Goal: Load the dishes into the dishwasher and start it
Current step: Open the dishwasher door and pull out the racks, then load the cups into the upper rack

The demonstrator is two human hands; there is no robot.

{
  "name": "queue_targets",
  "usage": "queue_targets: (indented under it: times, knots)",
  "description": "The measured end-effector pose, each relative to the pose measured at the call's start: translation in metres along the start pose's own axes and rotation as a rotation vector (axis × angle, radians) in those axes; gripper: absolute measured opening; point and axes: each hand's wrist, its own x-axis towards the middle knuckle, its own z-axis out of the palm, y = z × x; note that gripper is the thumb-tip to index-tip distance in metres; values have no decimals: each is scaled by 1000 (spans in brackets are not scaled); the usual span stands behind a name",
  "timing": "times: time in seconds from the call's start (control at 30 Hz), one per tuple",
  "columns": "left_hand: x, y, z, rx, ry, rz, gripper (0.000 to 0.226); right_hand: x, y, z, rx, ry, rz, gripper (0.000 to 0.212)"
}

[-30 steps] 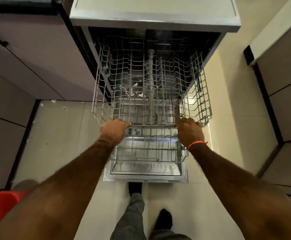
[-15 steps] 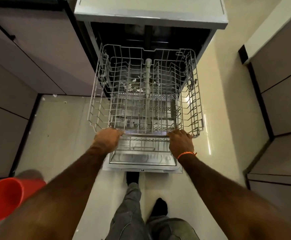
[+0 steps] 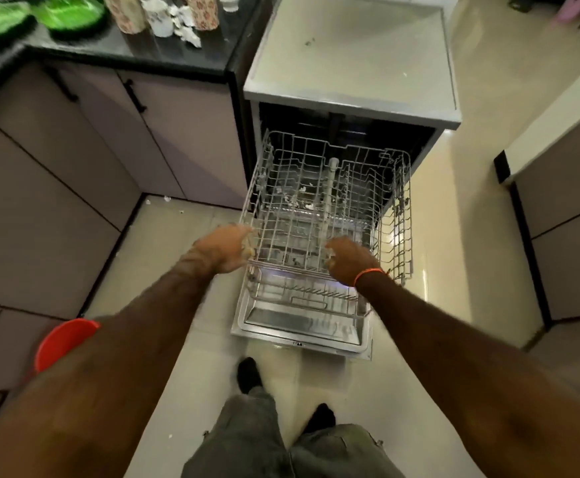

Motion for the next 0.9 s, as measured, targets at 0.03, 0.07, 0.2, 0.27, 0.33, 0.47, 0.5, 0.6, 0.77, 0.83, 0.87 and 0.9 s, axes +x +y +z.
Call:
queue_targets:
  times: [0.03, 0.07, 0.2, 0.27, 0.33, 0.47, 0.5, 0.6, 0.77, 0.83, 0.87, 0.9]
  knots:
    - [-8, -5, -11, -19, 37, 2, 56, 2, -14, -9, -11, 7, -31, 42]
    - [-16, -13, -23, -33, 80, 1, 55, 4, -31, -19, -31, 15, -56, 43]
    - [-45, -54, -61, -113, 202, -55, 63, 18, -100, -51, -52, 49, -155, 49]
    - [-53, -85, -77, -136, 254, -59, 67, 35, -138, -61, -75, 71, -195, 50]
    - [-55, -112, -89, -150, 302, -56, 72, 54, -170, -65, -77, 100, -212, 48]
    - [-57, -170, -118, -163, 316, -48, 77, 97, -236, -60, -53, 131, -216, 52]
    - [-57, -184, -126, -153, 312, -37, 76, 107, -251, -58, -38, 141, -213, 51]
    - [-54, -230, -144, -150, 298, -32, 74, 130, -285, -53, 16, 148, -173, 54]
    - [-38, -294, -167, -186, 306, -38, 73, 161, -324, -50, 164, 155, -75, 60]
    - [-25, -312, -171, -223, 305, -52, 76, 177, -330, -48, 207, 143, -33, 65]
    - [-20, -318, -171, -251, 292, -64, 78, 183, -331, -47, 221, 128, -10, 67]
    - [-11, -326, -172, -276, 276, -71, 80, 193, -332, -45, 236, 116, 12, 68]
